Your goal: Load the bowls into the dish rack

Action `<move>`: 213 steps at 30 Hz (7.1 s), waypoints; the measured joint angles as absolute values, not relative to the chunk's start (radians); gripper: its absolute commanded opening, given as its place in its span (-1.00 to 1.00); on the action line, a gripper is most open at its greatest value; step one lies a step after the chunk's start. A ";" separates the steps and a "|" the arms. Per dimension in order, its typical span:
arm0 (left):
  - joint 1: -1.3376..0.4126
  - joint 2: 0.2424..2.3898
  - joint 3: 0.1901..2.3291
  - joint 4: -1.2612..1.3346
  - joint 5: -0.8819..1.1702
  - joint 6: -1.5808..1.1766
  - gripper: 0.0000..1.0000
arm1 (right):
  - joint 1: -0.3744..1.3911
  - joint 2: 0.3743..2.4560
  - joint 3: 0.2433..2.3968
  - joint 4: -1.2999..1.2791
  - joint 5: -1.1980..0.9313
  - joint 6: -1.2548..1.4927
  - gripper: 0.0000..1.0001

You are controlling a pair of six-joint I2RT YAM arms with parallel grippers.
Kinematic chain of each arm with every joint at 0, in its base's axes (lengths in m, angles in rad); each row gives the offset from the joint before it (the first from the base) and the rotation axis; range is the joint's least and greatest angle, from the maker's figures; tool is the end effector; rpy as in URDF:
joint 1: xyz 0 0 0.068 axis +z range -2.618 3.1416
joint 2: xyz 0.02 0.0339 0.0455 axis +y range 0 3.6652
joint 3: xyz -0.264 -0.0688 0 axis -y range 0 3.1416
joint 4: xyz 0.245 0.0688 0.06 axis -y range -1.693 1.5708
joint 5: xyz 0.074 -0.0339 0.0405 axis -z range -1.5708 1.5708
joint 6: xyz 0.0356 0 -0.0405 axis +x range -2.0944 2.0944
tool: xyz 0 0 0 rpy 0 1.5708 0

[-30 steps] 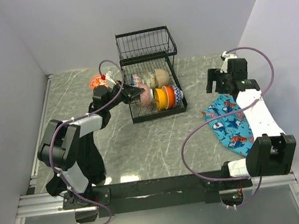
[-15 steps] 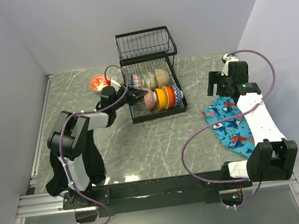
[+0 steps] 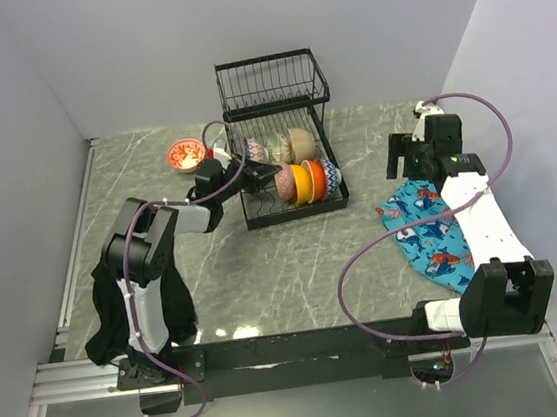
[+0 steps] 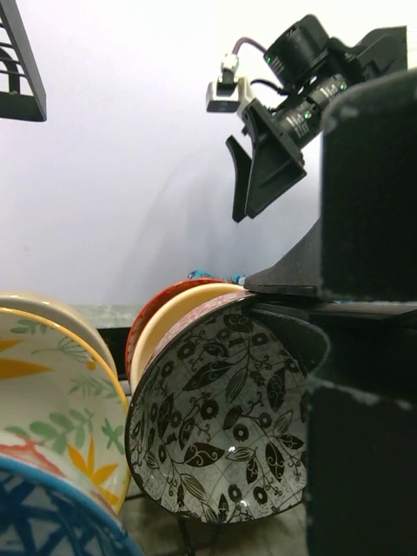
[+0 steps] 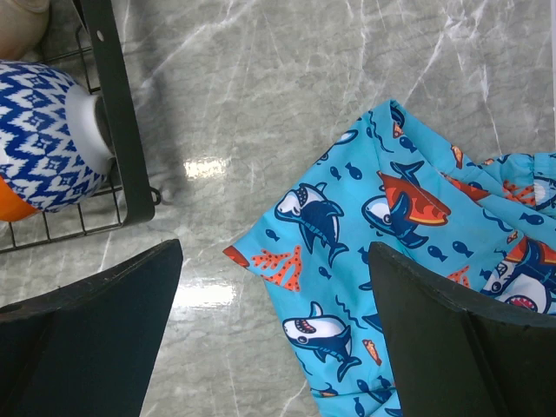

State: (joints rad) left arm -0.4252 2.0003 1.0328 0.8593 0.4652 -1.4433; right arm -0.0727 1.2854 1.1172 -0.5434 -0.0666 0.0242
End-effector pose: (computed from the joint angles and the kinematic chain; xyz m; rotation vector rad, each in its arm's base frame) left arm 0.3792 -0.1893 0.1744 -0.5955 1.9279 -1.7020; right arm 0.2796 -0.0180 0.3134 0.0757 2.2797 0.0506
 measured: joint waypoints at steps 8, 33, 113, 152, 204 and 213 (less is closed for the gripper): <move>-0.427 2.046 1.040 0.939 0.496 -1.520 -0.98 | -0.073 1.308 1.118 -0.554 -0.060 0.019 0.91; -0.430 2.107 1.082 0.995 0.534 -1.529 -0.20 | -0.060 1.361 1.128 -0.561 -0.045 0.017 0.91; 0.014 2.230 1.843 -0.701 0.588 1.445 0.03 | -0.059 1.383 1.194 -0.465 0.001 -0.070 0.92; -0.154 1.437 1.401 -0.729 0.911 0.739 -0.97 | -0.068 1.372 1.185 -0.484 0.003 -0.049 0.92; -0.319 1.688 0.815 0.844 0.525 -1.235 -0.97 | -0.094 1.259 1.068 -0.539 -0.060 0.024 0.94; -0.332 1.823 0.829 0.937 0.538 -1.289 -0.97 | -0.094 1.260 1.067 -0.538 -0.052 0.022 0.93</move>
State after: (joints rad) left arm -0.3321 1.8233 0.8291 0.9371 0.5385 -1.2888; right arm -0.0944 1.2602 1.0672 -0.5385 -0.0521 0.0216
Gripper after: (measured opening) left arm 0.053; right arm 0.969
